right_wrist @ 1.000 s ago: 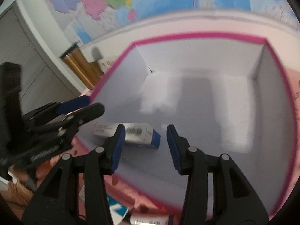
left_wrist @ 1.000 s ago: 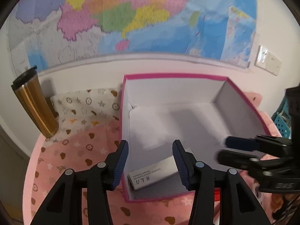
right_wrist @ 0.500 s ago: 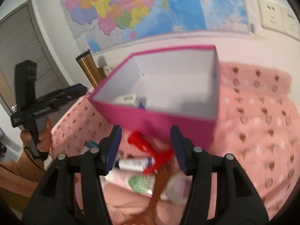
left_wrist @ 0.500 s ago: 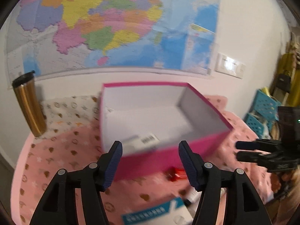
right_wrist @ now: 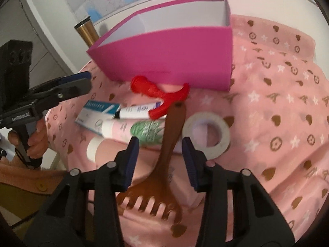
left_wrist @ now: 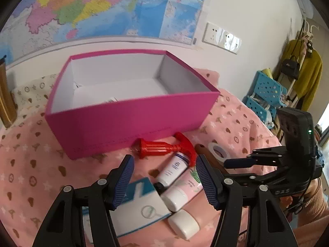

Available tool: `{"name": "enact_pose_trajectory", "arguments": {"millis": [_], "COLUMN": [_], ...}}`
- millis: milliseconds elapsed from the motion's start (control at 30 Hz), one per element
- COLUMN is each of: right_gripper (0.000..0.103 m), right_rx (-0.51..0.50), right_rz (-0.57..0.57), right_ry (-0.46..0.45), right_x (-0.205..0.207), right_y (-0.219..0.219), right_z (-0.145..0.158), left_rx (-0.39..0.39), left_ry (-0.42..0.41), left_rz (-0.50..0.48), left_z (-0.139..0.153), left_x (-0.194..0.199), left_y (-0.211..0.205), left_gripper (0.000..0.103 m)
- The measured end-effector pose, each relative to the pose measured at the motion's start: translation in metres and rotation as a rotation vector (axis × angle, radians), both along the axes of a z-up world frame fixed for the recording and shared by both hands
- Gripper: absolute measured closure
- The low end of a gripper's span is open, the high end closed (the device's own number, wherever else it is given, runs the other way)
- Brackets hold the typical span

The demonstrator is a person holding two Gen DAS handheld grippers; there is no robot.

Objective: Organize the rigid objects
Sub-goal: 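Grasp the brown plastic comb by its handle with the right gripper, then carry the brown comb into the magenta box and release it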

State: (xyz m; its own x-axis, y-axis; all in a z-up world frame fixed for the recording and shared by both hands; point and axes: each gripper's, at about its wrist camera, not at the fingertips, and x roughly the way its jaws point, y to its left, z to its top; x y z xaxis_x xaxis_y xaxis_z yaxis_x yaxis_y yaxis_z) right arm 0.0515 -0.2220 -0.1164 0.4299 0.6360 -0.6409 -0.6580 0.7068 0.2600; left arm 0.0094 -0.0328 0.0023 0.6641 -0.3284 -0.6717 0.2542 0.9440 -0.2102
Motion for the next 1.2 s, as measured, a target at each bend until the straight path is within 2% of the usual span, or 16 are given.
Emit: {"name": "enact_pose_trajectory", "arguments": {"millis": [100, 300, 367, 400, 433, 633, 833, 1033, 1133, 1200], "right_gripper": [0.063, 0.064, 0.073, 0.083, 0.085, 0.085, 0.085, 0.085, 0.085, 0.085], "right_rx": [-0.007, 0.021, 0.019, 0.017, 0.025, 0.063, 0.120, 0.159, 0.177, 0.196], "right_rz": [-0.020, -0.024, -0.039, -0.047, -0.049, -0.074, -0.072, -0.066, -0.065, -0.063], "right_ry": [0.029, 0.042, 0.045, 0.049, 0.056, 0.051, 0.014, -0.020, -0.027, -0.033], "right_x": [0.006, 0.013, 0.015, 0.017, 0.018, 0.015, 0.005, -0.002, -0.004, -0.005], "right_y": [0.003, 0.008, 0.008, 0.007, 0.006, -0.003, -0.011, -0.014, -0.014, -0.015], "right_z": [-0.009, -0.011, -0.011, -0.012, -0.014, -0.012, 0.001, 0.012, 0.016, 0.019], "left_rx": [-0.003, -0.001, -0.005, -0.008, -0.012, -0.031, -0.099, -0.131, -0.136, -0.157], "left_ry": [0.010, 0.023, 0.029, 0.033, 0.039, 0.054, 0.078, 0.099, 0.108, 0.116], "left_rz": [-0.013, -0.032, -0.036, -0.039, -0.043, -0.084, -0.193, -0.286, -0.308, -0.322], "left_z": [-0.002, -0.006, -0.008, -0.009, -0.010, -0.013, -0.016, -0.022, -0.026, -0.027], "left_x": [-0.002, -0.004, -0.004, -0.003, -0.003, -0.004, -0.005, -0.002, 0.001, 0.005], "left_y": [-0.004, -0.010, -0.011, -0.011, -0.012, -0.018, -0.034, -0.055, -0.062, -0.065], "left_gripper": [0.039, 0.039, 0.039, 0.039, 0.039, 0.039, 0.039, 0.040, 0.045, 0.054]}}
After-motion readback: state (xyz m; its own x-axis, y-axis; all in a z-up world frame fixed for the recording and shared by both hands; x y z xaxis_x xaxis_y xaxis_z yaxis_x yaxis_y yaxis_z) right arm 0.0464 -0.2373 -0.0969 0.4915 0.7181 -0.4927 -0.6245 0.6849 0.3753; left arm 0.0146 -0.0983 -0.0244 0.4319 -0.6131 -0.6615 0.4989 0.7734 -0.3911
